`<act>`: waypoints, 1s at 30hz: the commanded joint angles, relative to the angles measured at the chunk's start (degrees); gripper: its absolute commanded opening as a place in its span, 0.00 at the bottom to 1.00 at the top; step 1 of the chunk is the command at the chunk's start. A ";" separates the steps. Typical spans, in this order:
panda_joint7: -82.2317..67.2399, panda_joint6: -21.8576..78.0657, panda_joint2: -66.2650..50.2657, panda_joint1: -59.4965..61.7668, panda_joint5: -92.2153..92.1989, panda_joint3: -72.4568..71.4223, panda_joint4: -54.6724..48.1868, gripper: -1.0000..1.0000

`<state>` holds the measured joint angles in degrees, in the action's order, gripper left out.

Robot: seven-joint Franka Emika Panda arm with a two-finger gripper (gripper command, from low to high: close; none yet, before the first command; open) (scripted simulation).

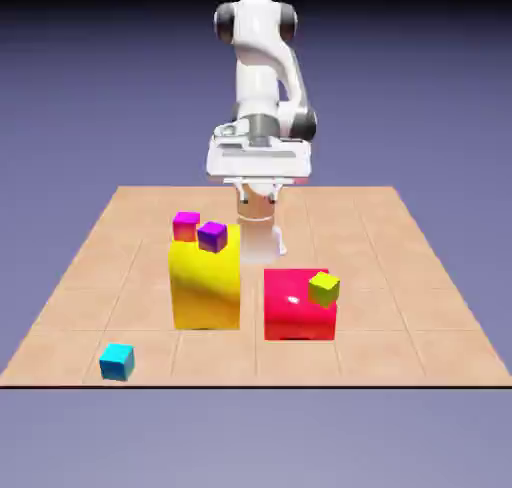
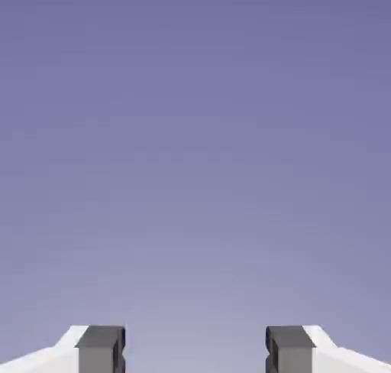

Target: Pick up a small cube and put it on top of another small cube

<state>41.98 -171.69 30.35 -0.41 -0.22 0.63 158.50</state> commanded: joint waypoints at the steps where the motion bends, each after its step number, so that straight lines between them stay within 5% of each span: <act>1: -0.40 1.92 -1.91 0.23 -0.19 0.52 -2.08 0.50; 30: -11.92 57.55 -57.31 6.81 -5.60 15.63 -62.30 0.50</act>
<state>30.06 -114.15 -26.96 6.40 -5.83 16.25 96.20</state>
